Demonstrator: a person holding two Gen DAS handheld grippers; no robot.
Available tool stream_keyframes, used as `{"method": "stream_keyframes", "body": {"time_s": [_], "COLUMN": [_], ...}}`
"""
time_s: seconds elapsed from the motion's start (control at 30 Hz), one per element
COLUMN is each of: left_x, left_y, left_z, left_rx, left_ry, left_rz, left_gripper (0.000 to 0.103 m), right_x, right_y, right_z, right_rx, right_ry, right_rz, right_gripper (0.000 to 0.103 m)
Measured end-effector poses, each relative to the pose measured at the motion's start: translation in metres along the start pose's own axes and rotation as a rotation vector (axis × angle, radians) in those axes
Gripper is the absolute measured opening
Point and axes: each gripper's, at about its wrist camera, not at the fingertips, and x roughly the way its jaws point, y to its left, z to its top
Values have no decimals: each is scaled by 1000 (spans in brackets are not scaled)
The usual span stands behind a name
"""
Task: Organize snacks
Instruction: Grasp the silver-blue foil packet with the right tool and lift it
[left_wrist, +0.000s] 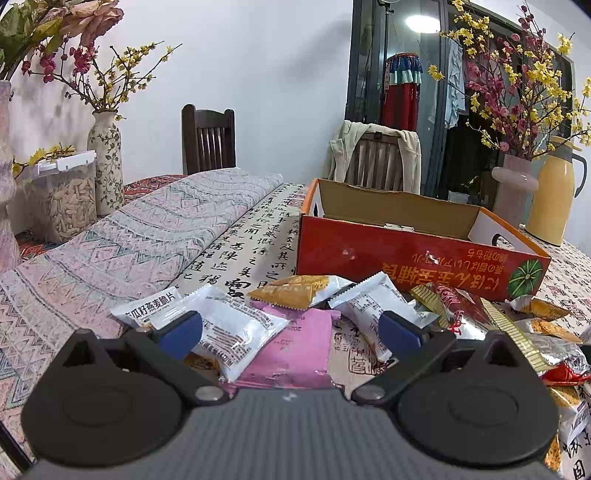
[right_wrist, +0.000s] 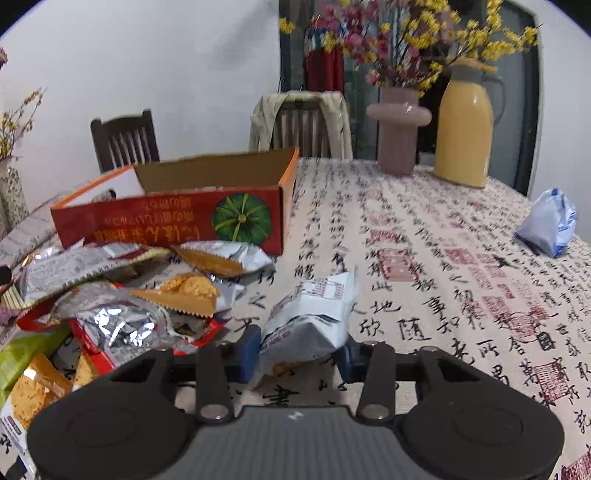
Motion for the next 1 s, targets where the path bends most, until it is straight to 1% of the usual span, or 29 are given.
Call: {"method": "stream_keyframes", "body": {"time_s": [0.03, 0.17, 0.4, 0.77, 1.0], "left_x": [0, 0, 1, 1, 1], "left_y": [0, 0, 1, 1, 2], "left_z": [0, 0, 0, 0, 0], "left_rx": [0, -1, -3, -6, -7], "left_ry": [-1, 0, 7, 11, 11], "left_rz": [0, 1, 0, -5, -6], "left_gripper": [103, 103, 103, 103, 103], "right_x": [-3, -8, -9, -29, -37], "right_y": [1, 1, 0, 0, 3], "right_z": [-1, -2, -3, -8, -10], "right_rx": [5, 22, 31, 29, 24], "right_ry": [-19, -72, -91, -154, -176], "right_rz": [-1, -9, -18, -18, -15], "right_gripper": [23, 23, 23, 22, 21]}}
